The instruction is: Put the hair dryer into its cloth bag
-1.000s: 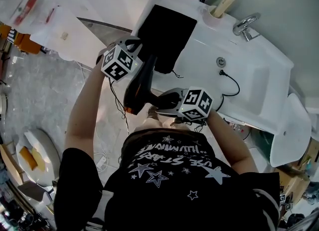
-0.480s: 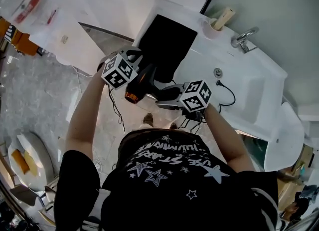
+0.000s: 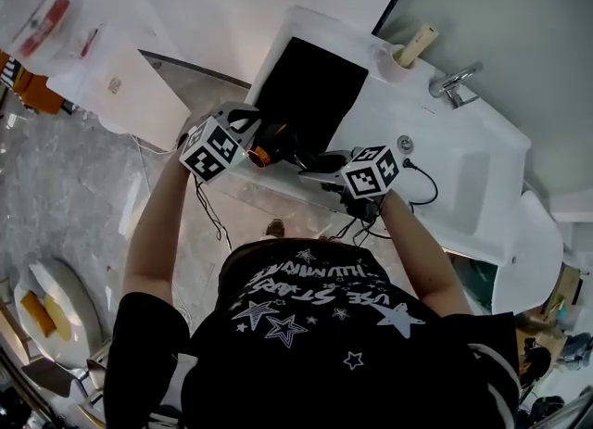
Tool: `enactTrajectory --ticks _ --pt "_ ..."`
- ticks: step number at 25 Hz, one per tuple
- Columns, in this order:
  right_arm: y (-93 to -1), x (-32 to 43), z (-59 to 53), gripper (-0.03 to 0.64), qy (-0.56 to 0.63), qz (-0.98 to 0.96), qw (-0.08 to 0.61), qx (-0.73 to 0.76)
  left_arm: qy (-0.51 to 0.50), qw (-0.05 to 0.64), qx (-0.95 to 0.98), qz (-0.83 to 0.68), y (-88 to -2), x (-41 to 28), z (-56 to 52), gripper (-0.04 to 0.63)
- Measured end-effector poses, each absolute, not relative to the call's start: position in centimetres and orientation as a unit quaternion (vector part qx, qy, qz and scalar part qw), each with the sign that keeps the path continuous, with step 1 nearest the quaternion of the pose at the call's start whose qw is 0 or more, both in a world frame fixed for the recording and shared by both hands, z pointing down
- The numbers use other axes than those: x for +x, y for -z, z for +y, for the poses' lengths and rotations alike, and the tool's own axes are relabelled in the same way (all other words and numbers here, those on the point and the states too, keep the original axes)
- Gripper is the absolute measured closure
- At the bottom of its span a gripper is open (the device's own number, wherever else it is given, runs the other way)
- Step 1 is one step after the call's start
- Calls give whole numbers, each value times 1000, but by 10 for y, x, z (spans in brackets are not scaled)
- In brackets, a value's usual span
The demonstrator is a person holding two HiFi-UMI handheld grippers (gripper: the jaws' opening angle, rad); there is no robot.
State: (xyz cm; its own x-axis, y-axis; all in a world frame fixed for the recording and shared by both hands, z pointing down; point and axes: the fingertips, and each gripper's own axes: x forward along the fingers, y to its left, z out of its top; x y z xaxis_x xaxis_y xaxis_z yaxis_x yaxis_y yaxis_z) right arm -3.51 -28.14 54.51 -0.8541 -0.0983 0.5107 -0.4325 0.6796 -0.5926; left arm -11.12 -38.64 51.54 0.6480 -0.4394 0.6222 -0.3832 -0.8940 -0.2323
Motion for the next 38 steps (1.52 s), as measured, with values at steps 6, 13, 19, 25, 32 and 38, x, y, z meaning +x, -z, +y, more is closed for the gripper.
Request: enactTrajectory --ticks 6,13,19,25,32,38 --pt "-550 -22 -322 411 -394 -866 190 243 331 27 -914 234 -510 -116 -387 575" --pt "-558 -24 -361 411 -384 -842 191 326 294 23 -926 235 -500 -107 -385 575" --pt "-568 -25 -390 410 -389 -817 190 381 287 19 -930 227 -499 -106 -378 575" --pt "-577 -29 -400 410 -385 -802 204 409 306 21 -921 239 -513 -121 -378 575" --pt "-586 -36 -397 402 -360 -795 223 435 308 18 -915 258 -529 -130 -380 568" --pt "-580 -35 -394 333 -304 -801 247 452 302 32 -919 252 -533 -120 -380 546"
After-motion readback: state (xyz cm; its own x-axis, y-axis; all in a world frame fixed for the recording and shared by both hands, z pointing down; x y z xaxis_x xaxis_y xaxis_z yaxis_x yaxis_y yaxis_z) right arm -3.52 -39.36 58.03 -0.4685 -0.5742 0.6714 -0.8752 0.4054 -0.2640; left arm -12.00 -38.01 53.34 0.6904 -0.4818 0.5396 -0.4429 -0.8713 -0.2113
